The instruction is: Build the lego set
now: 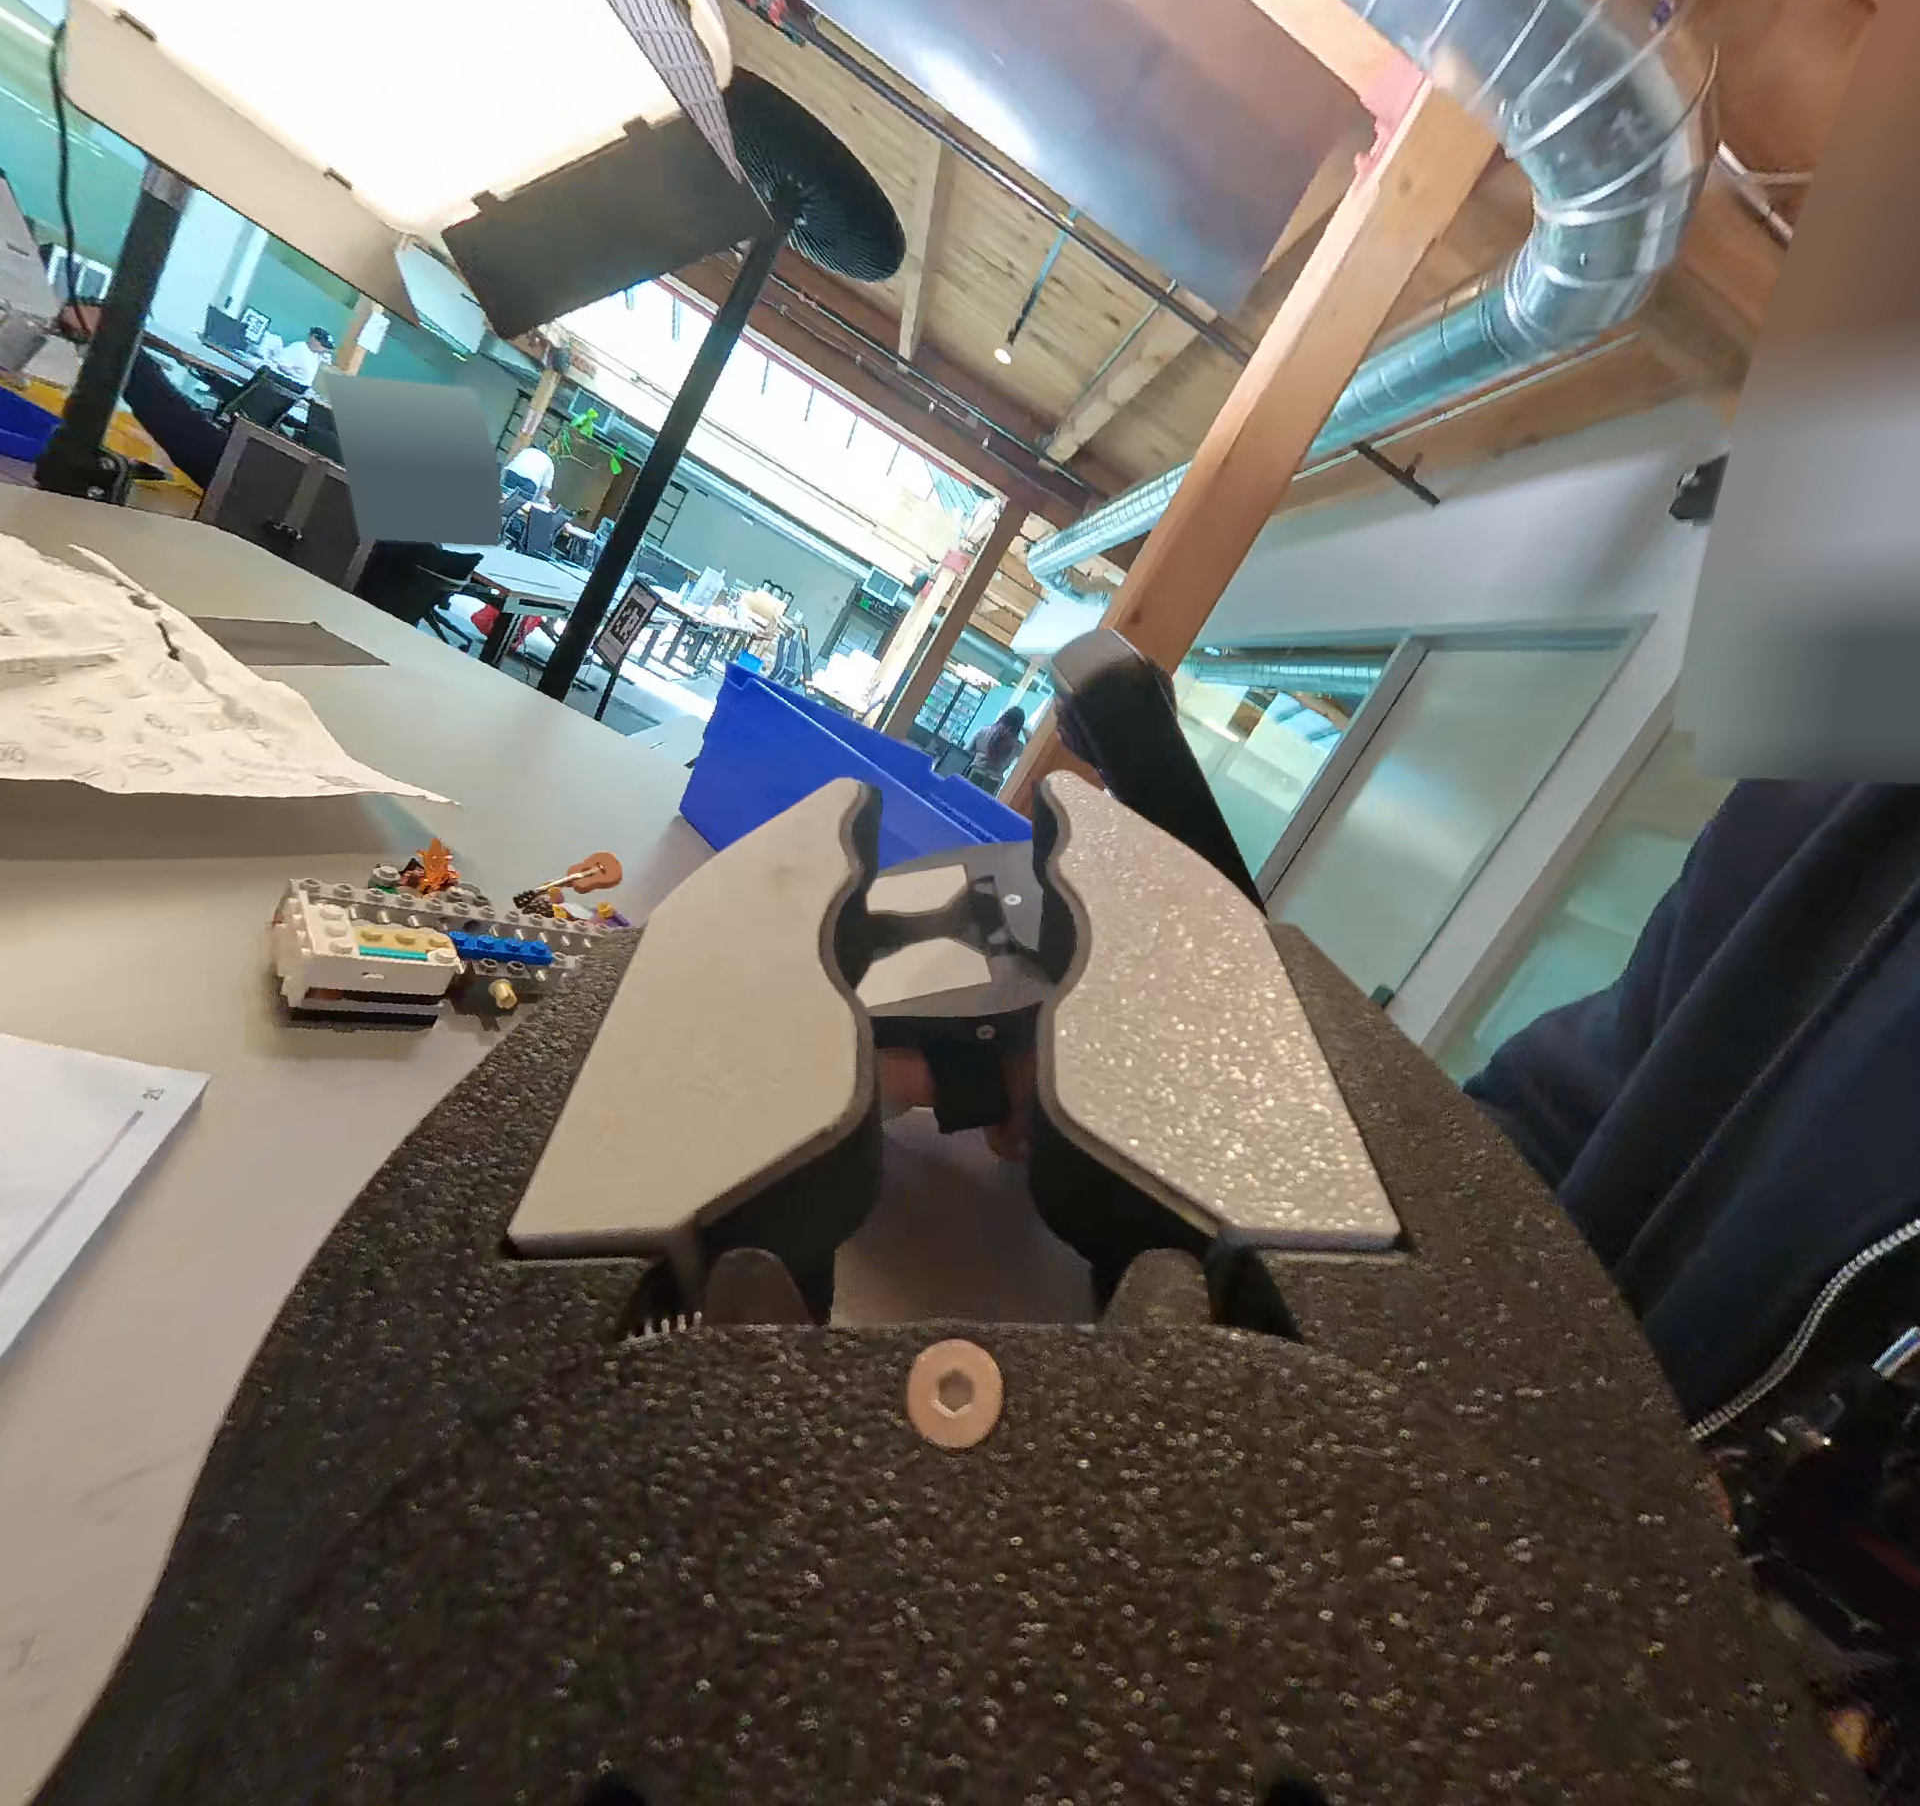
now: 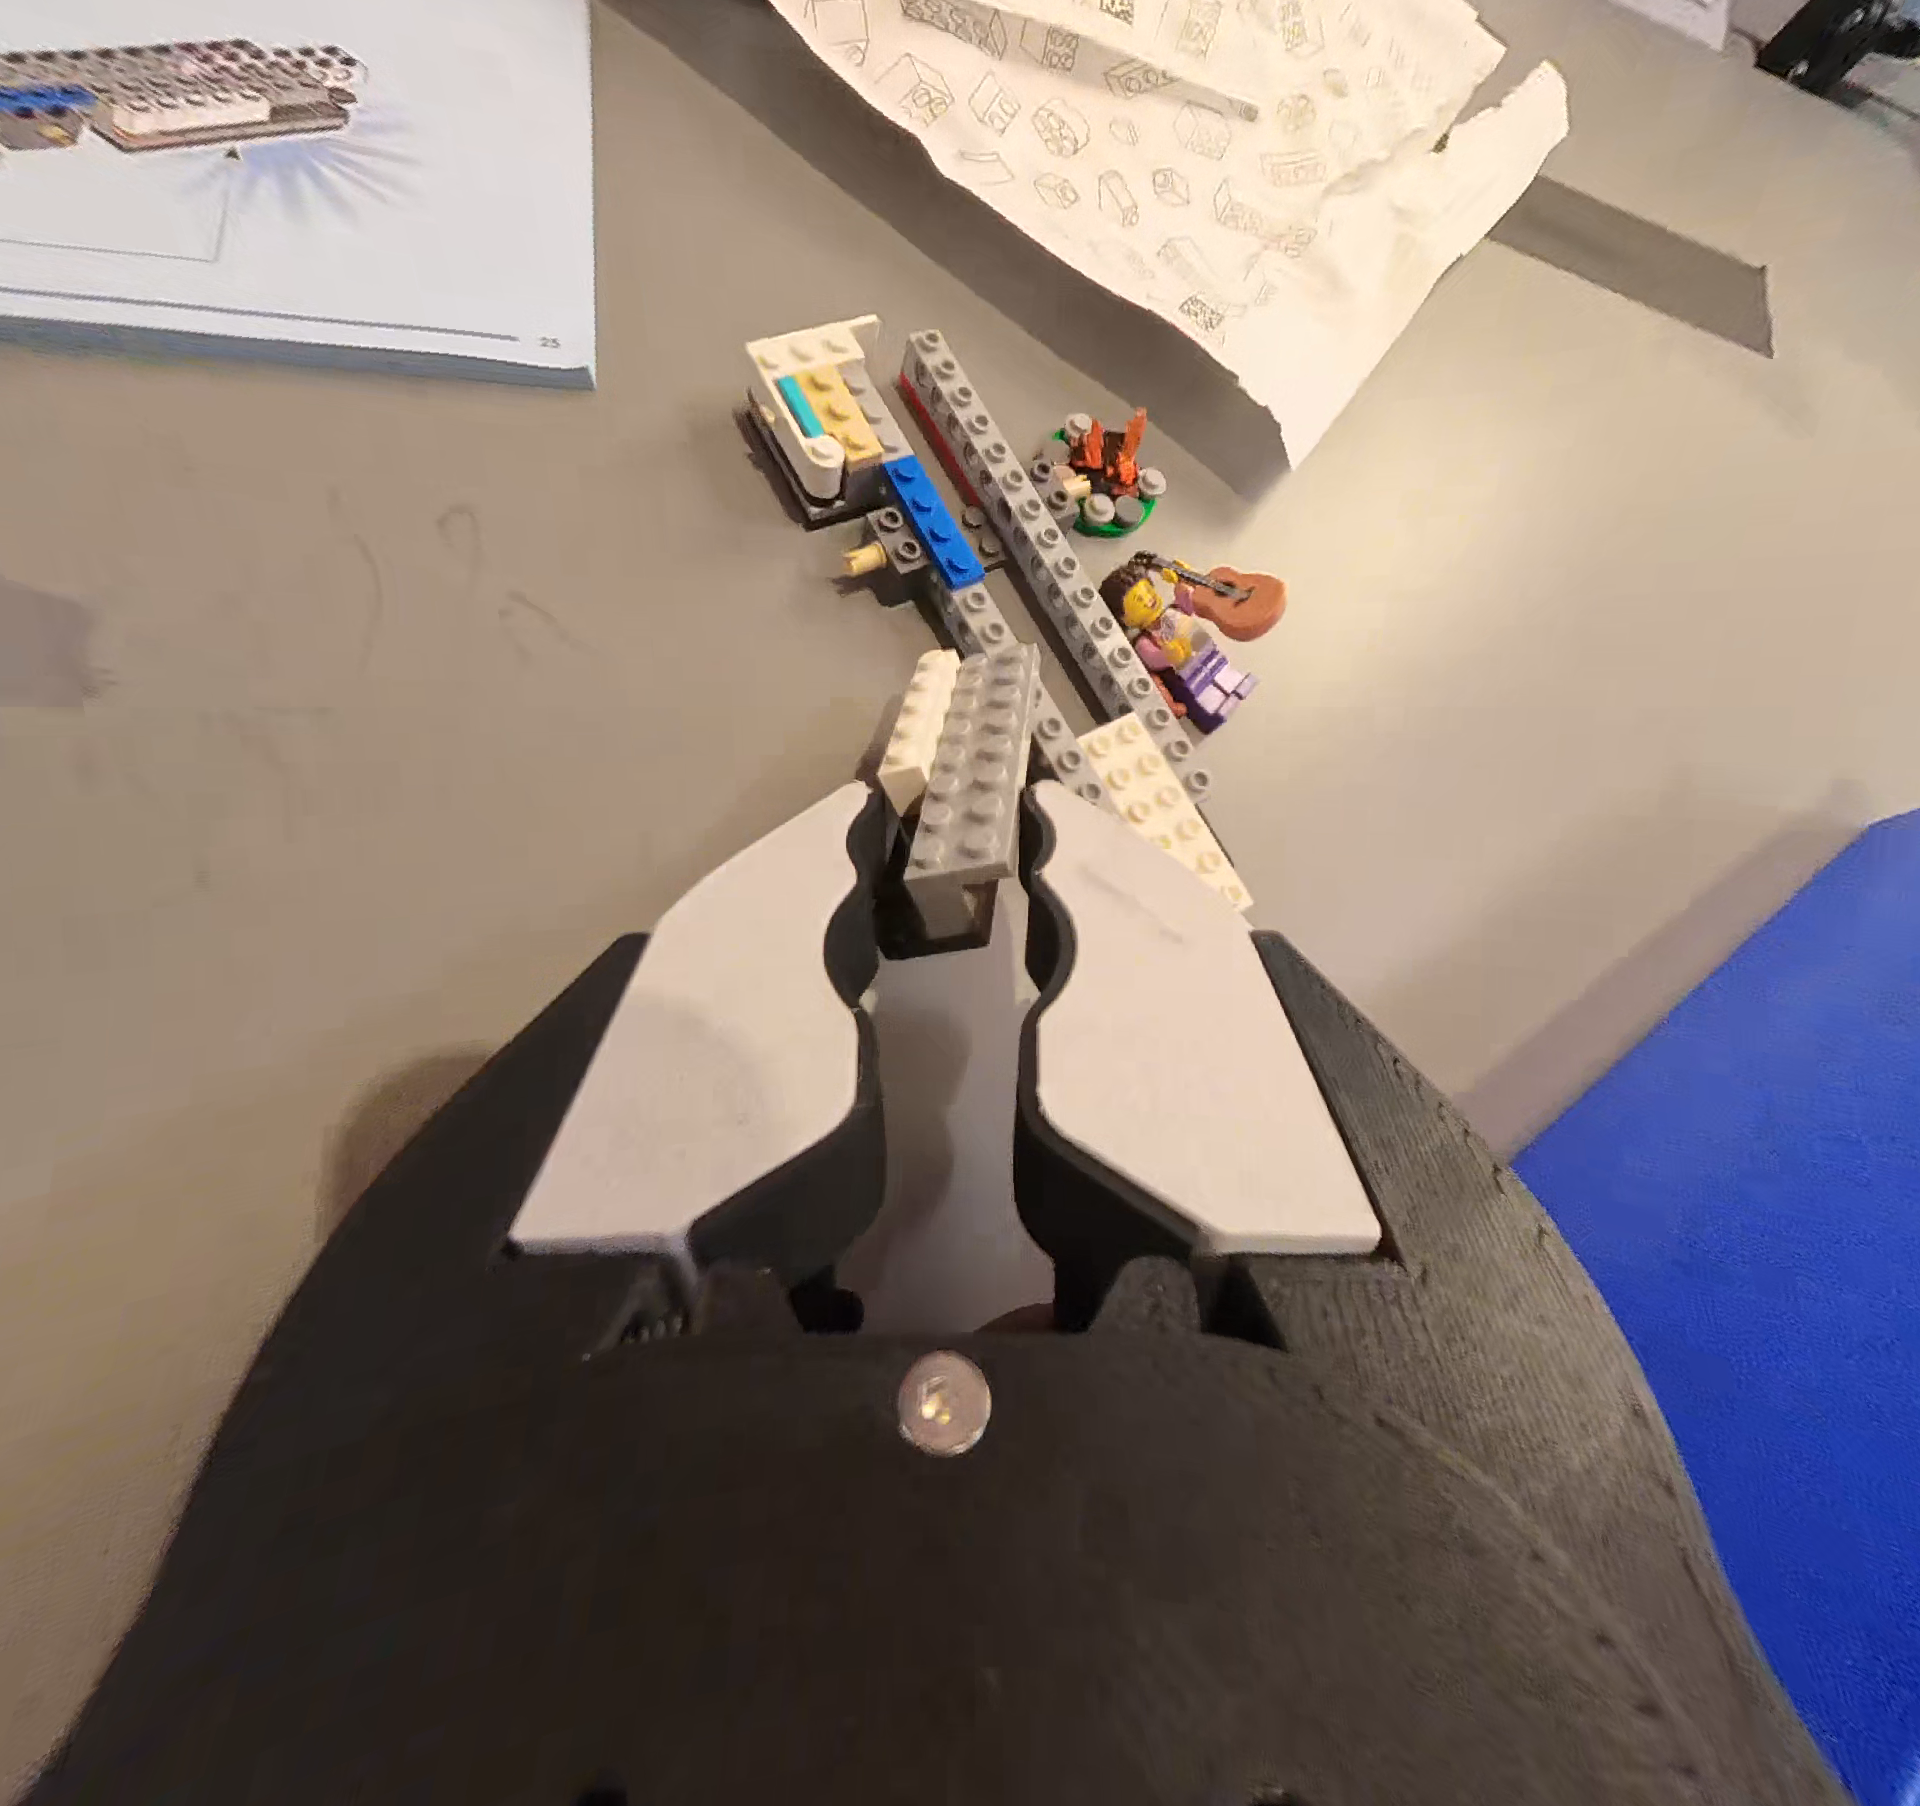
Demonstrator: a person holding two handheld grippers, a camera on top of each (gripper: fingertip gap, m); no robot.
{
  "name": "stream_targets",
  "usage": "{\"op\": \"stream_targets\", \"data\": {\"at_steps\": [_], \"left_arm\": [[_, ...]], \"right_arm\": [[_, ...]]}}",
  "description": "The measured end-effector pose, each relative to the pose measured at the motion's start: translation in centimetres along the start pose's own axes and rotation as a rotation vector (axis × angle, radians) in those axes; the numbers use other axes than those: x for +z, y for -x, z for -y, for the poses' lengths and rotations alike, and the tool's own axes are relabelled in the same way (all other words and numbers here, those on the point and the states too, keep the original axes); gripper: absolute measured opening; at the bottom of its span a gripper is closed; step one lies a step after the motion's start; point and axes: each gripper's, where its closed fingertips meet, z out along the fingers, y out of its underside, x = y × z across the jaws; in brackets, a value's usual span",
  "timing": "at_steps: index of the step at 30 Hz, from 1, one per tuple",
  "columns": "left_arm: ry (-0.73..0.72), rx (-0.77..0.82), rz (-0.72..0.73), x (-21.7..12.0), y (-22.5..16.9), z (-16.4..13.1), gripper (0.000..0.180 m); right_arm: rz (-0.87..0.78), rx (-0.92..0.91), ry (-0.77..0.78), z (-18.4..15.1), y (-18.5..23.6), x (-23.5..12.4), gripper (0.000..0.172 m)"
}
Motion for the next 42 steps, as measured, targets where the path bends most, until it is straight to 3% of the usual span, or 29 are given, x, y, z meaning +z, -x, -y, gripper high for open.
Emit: {"op": "stream_targets", "data": {"at_steps": [9, 15, 20, 23, 27, 32, 37, 42], "left_arm": [[0.016, 0.015, -0.035, 0.1, -0.7, -0.2, 0.024], [0.008, 0.006, -0.061, 0.0, -0.9, -0.1, 0.023], [-0.007, -0.023, -0.074, -0.3, -0.8, 0.3, 0.022], [-0.008, -0.022, -0.077, -0.5, -0.9, 0.4, 0.022], [-0.016, -0.016, -0.072, -0.8, -0.8, 0.7, 0.022], [-0.035, -0.026, -0.075, -1.0, -0.8, 1.1, 0.021], [-0.044, -0.027, -0.074, -1.1, -0.8, 1.2, 0.020], [-0.080, -0.040, -0.060, -1.5, -0.5, 2.0, 0.020]], "right_arm": [[-0.038, -0.009, 0.057, -1.0, -0.9, 0.9, 0.024], [-0.066, 0.046, 0.102, -1.1, -1.3, 0.9, 0.048], [0.039, 0.137, 0.023, 4.0, -1.6, -1.5, 0.056], [0.131, 0.136, 0.063, 6.6, -1.6, -0.7, 0.053], [0.253, -0.025, 0.299, 4.1, 0.7, 3.0, 0.053], [0.256, -0.132, 0.406, 1.4, 1.1, 4.5, 0.054], [0.279, -0.124, 0.444, 1.1, 2.1, 3.6, 0.052], [0.443, -0.110, 0.460, 0.4, 6.3, 0.7, 0.048]]}}
